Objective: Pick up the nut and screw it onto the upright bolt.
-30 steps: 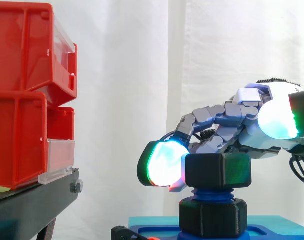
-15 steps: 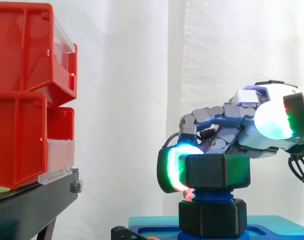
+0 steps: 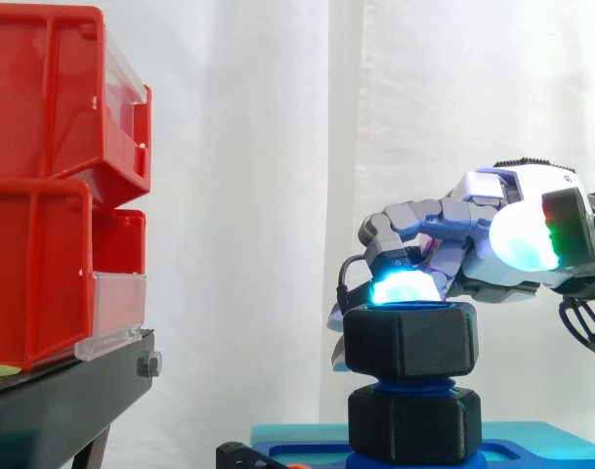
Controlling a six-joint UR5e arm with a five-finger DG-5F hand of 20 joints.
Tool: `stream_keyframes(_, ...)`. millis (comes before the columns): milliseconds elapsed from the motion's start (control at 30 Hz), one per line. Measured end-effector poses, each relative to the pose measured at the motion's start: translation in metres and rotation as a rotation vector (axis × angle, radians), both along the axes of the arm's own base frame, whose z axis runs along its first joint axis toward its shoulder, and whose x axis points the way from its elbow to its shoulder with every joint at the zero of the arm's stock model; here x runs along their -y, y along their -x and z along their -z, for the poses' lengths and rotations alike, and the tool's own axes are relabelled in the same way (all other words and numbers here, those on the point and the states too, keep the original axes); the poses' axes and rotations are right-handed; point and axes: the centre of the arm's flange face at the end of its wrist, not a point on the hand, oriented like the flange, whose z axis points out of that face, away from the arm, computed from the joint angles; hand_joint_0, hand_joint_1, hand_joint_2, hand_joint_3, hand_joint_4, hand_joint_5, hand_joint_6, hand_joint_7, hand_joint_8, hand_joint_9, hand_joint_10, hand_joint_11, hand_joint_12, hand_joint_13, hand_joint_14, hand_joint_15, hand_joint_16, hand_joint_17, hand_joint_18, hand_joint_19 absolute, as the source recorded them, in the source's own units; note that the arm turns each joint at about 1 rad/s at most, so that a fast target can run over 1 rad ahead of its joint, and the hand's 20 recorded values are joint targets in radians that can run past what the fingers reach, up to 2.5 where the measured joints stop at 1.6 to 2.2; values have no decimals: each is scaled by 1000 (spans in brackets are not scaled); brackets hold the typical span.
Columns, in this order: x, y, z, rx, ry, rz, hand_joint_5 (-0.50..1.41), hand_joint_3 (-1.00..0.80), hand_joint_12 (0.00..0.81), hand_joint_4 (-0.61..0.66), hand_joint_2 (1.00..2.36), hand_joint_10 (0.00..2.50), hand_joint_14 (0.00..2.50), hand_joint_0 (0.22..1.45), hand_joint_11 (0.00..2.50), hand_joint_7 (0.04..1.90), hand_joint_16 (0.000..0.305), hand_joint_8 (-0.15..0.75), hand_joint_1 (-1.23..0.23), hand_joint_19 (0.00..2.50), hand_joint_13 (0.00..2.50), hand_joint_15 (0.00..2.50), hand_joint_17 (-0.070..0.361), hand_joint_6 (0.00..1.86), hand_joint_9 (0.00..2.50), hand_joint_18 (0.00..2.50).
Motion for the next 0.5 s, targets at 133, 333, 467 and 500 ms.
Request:
stream_keyframes(133, 5, -1, -5, 11, 3, -3, 14, -500, 298, 189, 1000, 0, 0, 507, 0, 1408, 32, 270, -298, 120, 696, 0, 72, 504, 1043, 474)
stream_keyframes(333, 12, -6, -21, 41, 7, -14, -76, -500, 315, 268, 1000, 0, 0, 501, 0, 955, 34, 272, -294, 126, 676, 0, 77, 504, 978, 442)
stream_keyframes(467, 13, -11, -36, 71, 14, -35, -101, -500, 318, 239, 1000, 0, 0, 500, 0, 818, 35, 264, -296, 131, 663, 0, 78, 503, 946, 433)
stream_keyframes(500, 12, -11, -38, 77, 16, -40, -107, -500, 320, 235, 1000, 0, 0, 499, 0, 789, 35, 262, -297, 142, 660, 0, 79, 503, 934, 427)
